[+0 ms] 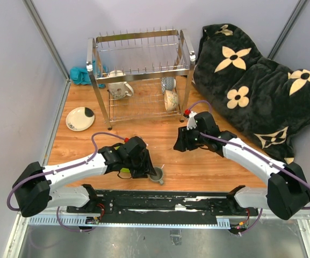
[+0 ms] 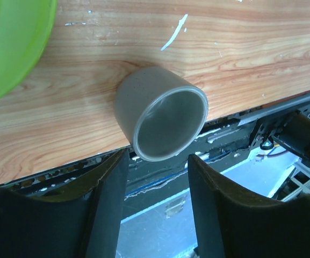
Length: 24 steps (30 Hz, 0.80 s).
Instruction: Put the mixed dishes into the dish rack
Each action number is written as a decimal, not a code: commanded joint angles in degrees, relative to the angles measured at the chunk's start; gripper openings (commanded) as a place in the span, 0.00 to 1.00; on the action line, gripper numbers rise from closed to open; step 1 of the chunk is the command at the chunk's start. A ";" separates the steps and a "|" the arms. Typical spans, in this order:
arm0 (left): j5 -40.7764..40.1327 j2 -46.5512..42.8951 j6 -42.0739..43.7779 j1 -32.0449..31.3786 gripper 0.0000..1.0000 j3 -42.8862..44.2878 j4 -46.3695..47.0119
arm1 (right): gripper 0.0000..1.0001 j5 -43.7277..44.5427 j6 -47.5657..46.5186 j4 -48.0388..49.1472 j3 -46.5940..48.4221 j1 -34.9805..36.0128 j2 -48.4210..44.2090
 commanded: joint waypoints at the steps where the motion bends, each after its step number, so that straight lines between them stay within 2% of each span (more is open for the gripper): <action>1: -3.00 0.28 -1.09 -0.64 0.52 -0.58 0.37 | 0.48 -1.29 0.32 -1.43 -0.63 -0.83 -1.75; 10: -4.02 3.32 0.12 -0.71 0.46 -1.08 1.26 | 0.49 -2.00 -0.29 -1.86 -1.17 -1.37 -3.07; 16: -5.38 5.73 1.86 -0.71 0.45 -0.83 2.60 | 0.49 -3.44 -0.05 -1.87 -1.22 -1.76 -3.22; 24: -5.60 9.08 2.71 -0.71 0.36 -0.05 4.97 | 0.50 -5.59 0.48 -2.64 -2.28 -2.36 -4.64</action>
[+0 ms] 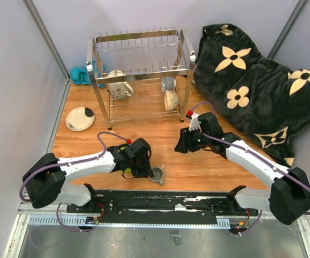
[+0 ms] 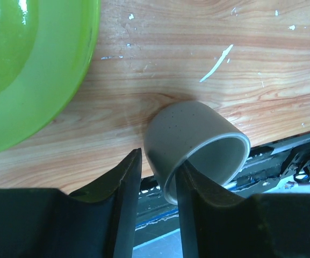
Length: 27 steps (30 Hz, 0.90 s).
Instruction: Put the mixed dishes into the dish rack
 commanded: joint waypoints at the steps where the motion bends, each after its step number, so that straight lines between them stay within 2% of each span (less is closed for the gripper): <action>1: -1.25 2.08 1.38 -0.60 0.34 0.96 2.50 | 0.50 -2.32 0.35 -2.02 -1.09 -1.06 -1.85; 5: -1.59 4.37 2.44 -0.60 0.19 2.30 3.85 | 0.50 -4.53 0.42 -2.96 -1.54 -2.19 -2.79; 8: -2.09 5.33 3.66 -0.60 0.01 4.04 4.50 | 0.51 -7.57 0.91 -3.50 -1.85 -3.79 -3.85; 12: -5.83 2.90 6.73 0.35 0.00 7.25 6.11 | 0.52 -14.21 3.47 -3.84 -2.21 -7.94 -5.44; 17: -9.83 -6.98 9.55 5.71 0.00 5.87 15.37 | 0.53 -28.22 12.03 0.96 -4.06 -13.61 -5.79; 23: -13.45 -14.15 15.87 9.44 0.00 4.50 24.86 | 0.48 -38.88 29.46 17.52 -7.19 -14.93 -4.97; 27: -12.66 -15.16 17.92 9.59 0.01 2.51 35.10 | 0.48 -42.23 44.57 38.37 -10.01 -14.80 -2.28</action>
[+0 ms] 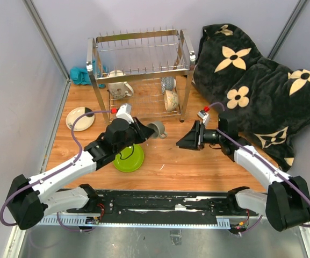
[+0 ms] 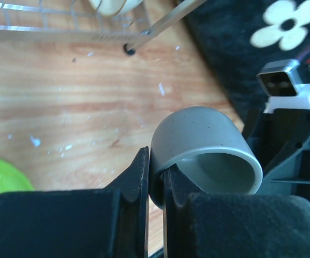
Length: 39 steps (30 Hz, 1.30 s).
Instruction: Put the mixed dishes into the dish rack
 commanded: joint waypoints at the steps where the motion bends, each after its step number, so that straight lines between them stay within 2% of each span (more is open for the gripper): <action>1: -0.47 -0.98 4.46 0.29 0.01 -2.35 15.95 | 0.48 -7.67 21.99 27.44 -2.89 -0.54 3.00; 7: 2.08 -2.21 3.88 0.52 0.01 -8.24 29.07 | 0.49 -5.12 48.35 62.47 -7.77 -0.17 11.06; 10: 2.69 -2.12 3.81 0.63 0.00 -9.05 30.87 | 0.50 -3.21 57.67 77.11 -8.26 1.01 16.81; 12: 3.39 -1.90 4.22 0.63 0.01 -9.05 32.17 | 0.50 -1.65 61.18 83.22 -7.97 1.91 19.96; 14: 3.66 -1.69 4.55 0.71 0.00 -8.68 32.59 | 0.51 -0.71 61.98 84.48 -7.11 2.62 21.64; 21: 4.36 -1.52 5.12 1.82 0.00 -8.40 34.42 | 0.50 -0.90 59.42 79.28 -4.41 4.52 21.74; 39: 7.32 0.79 4.10 2.48 0.00 -8.73 36.44 | 0.37 1.09 62.19 82.32 0.28 9.58 26.42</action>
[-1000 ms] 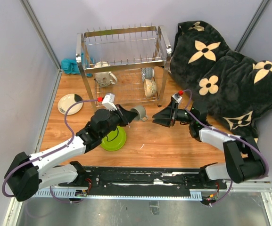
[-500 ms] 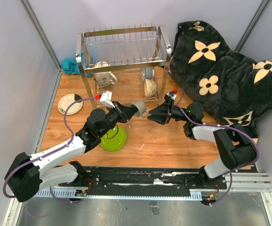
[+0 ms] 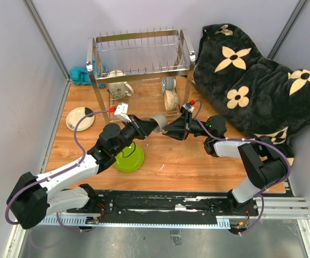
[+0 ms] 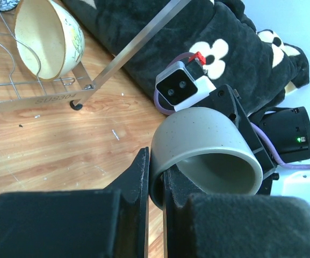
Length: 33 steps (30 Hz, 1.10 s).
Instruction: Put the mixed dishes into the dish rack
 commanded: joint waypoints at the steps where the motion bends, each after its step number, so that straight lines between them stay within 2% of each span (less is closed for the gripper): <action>1: 1.19 0.09 -0.20 0.47 0.00 0.85 4.35 | 0.36 1.33 1.29 5.87 2.85 1.56 0.89; 13: 3.85 0.57 -1.94 2.51 0.00 0.57 3.80 | 0.31 1.10 2.74 7.81 4.69 2.84 2.97; 18: 4.67 0.46 -2.02 2.60 0.00 0.44 3.47 | 0.18 1.22 2.93 8.25 4.78 3.09 3.83; 22: 4.79 -0.06 -2.30 2.65 0.00 -0.16 3.02 | 0.01 1.44 2.54 8.46 5.16 3.13 4.24; 25: 3.56 -0.91 -2.05 2.60 0.02 0.10 0.63 | 0.01 1.89 1.69 7.98 5.14 3.09 4.29; 30: 1.72 -3.20 -0.56 2.69 0.41 0.98 -4.04 | 0.01 2.56 -2.00 4.85 5.19 3.10 3.96; 33: 0.14 -5.56 0.12 2.69 0.56 1.08 -8.42 | 0.01 2.32 -3.96 2.68 6.35 3.13 4.14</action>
